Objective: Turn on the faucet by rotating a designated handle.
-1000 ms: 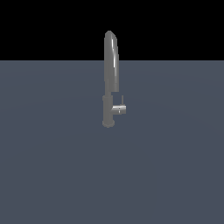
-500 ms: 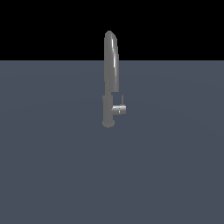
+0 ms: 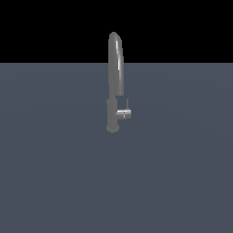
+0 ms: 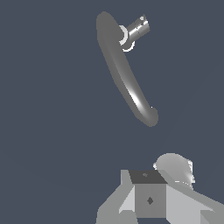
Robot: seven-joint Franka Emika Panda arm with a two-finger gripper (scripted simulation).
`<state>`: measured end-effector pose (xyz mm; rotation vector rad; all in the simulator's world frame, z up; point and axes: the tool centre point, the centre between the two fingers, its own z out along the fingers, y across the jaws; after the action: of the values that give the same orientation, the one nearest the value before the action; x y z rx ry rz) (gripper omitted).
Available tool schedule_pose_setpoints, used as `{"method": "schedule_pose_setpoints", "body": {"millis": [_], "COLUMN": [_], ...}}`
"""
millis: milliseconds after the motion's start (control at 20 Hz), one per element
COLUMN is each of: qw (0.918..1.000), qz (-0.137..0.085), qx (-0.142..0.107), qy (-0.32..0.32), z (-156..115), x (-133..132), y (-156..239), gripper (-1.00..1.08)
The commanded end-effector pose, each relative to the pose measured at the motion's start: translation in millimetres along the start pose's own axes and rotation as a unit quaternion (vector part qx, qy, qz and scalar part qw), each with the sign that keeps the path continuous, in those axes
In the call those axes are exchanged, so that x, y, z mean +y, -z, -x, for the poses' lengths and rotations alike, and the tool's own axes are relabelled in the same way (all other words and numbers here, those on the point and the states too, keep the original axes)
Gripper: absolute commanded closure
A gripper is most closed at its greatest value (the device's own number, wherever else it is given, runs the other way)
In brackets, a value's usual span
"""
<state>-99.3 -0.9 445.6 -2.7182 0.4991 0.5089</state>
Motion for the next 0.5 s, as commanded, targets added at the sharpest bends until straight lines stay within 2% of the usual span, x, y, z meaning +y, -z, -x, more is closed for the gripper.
{"method": "schedule_pose_setpoints", "body": {"millis": [0, 450], "qw": [0.9996, 0.9908], "qz": [-0.016, -0.074], "qx": [-0.018, -0.085], "qy": [-0.016, -0.074], "z": [-16.1, -73.5], "x": [-1.5, -2.8], "y": [-1.9, -13.5], "gripper": [1.08, 1.08]}}
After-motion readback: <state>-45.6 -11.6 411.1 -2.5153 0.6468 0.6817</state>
